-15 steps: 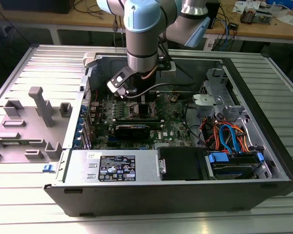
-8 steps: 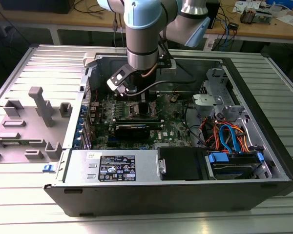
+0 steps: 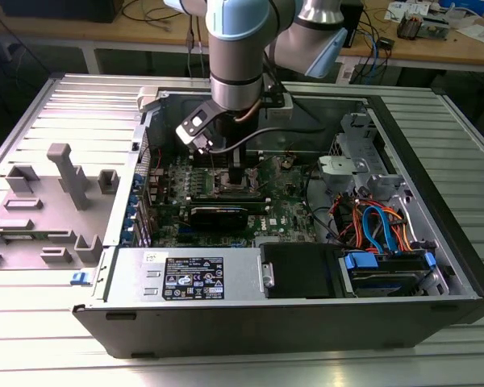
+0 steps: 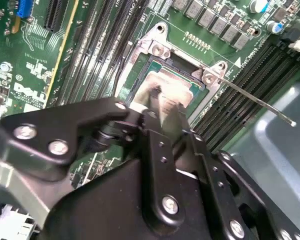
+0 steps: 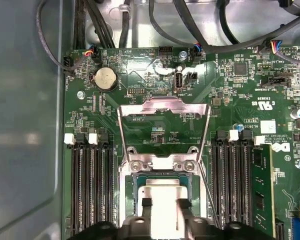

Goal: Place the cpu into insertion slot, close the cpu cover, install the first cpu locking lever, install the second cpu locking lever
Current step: 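Place the cpu into insertion slot, then close the cpu cover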

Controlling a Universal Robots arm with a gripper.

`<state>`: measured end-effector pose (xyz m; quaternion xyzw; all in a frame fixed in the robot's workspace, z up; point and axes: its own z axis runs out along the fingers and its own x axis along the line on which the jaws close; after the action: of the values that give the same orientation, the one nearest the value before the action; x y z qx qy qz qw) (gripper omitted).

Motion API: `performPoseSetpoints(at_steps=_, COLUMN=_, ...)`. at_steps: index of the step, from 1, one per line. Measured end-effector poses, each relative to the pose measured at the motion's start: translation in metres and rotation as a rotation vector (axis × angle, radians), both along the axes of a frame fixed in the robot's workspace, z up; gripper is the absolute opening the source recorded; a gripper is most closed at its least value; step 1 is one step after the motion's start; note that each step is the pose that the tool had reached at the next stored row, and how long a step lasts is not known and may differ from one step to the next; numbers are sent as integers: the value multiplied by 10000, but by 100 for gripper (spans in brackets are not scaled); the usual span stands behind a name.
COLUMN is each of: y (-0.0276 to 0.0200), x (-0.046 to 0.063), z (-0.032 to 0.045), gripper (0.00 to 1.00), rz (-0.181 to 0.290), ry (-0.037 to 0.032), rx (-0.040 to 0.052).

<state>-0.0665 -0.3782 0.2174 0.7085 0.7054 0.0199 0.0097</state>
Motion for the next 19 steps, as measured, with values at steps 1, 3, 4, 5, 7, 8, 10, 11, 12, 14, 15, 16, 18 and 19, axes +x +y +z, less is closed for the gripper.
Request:
performPoseSetpoints(at_steps=1, y=0, x=0, z=11, gripper=23, rz=-1, ry=13, rx=0)
performPoseSetpoints(at_steps=3, y=0, x=3, z=44, gripper=17, rz=0, ry=53, rx=1)
performPoseSetpoints(at_steps=4, y=0, x=4, z=61, gripper=11, rz=0, ry=73, rx=1)
performPoseSetpoints(at_steps=5, y=0, x=4, z=72, gripper=11, rz=0, ry=91, rx=0)
performPoseSetpoints(at_steps=7, y=1, x=5, z=86, gripper=11, rz=-2, ry=116, rx=1)
performPoseSetpoints(at_steps=8, y=1, x=5, z=85, gripper=11, rz=-2, ry=117, rx=2)
performPoseSetpoints(at_steps=10, y=0, x=5, z=86, gripper=11, rz=0, ry=123, rx=-1)
performPoseSetpoints(at_steps=11, y=0, x=5, z=86, gripper=11, rz=-1, ry=129, rx=0)
performPoseSetpoints(at_steps=12, y=0, x=5, z=86, gripper=11, rz=0, ry=129, rx=0)
performPoseSetpoints(at_steps=14, y=0, x=5, z=86, gripper=11, rz=-1, ry=130, rx=0)
performPoseSetpoints(at_steps=15, y=0, x=5, z=86, gripper=11, rz=0, ry=130, rx=0)
performPoseSetpoints(at_steps=16, y=0, x=5, z=86, gripper=11, rz=-1, ry=129, rx=0)
performPoseSetpoints(at_steps=18, y=0, x=5, z=86, gripper=11, rz=0, ry=125, rx=0)
performPoseSetpoints(at_steps=19, y=0, x=6, z=85, gripper=11, rz=1, ry=122, rx=0)
